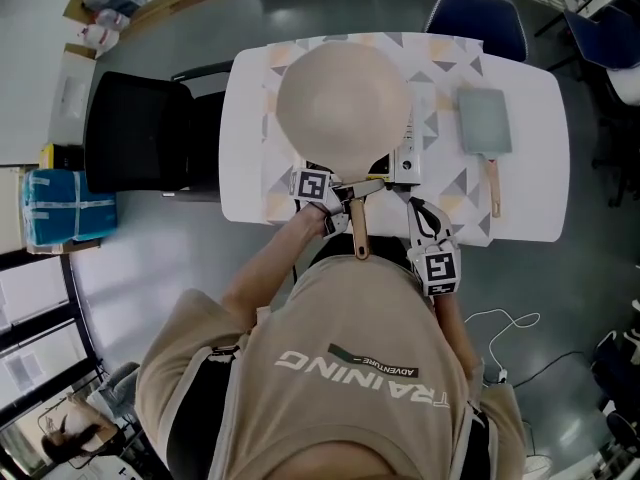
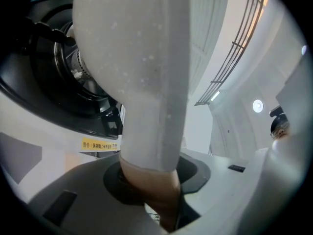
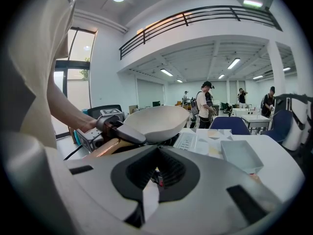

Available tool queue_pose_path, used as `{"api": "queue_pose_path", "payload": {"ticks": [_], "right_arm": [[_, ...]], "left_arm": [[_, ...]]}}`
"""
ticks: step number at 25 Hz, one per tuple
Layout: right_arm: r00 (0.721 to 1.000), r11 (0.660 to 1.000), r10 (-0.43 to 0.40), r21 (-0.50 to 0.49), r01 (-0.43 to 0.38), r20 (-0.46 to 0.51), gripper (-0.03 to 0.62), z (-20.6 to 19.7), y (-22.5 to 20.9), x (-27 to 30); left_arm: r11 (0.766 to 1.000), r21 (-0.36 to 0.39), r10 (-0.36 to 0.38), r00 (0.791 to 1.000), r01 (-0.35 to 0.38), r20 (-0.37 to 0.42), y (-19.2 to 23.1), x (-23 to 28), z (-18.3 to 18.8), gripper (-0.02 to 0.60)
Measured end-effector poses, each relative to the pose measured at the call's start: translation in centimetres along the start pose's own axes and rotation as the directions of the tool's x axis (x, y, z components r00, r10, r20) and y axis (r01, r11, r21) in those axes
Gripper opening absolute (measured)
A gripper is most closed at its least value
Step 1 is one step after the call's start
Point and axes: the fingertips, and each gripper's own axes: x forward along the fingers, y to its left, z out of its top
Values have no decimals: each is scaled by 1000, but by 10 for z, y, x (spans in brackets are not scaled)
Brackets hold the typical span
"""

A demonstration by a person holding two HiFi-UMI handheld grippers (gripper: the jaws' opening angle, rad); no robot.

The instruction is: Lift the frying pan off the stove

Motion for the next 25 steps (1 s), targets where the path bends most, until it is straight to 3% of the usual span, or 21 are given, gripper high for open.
{"api": "queue_pose_path", "payload": {"ticks": [9,25], "right_arm": [[999,999,43,-11,-43,22,-3,4,3,-1],[996,995,76,-60,-74,43,-3,18,-2,-3]], "left_arm": [[999,-47,6,999,-8,-39,-15,-7,3,153],[998,-53,20,995,-25,-97,-33,-23,-5,163]]}}
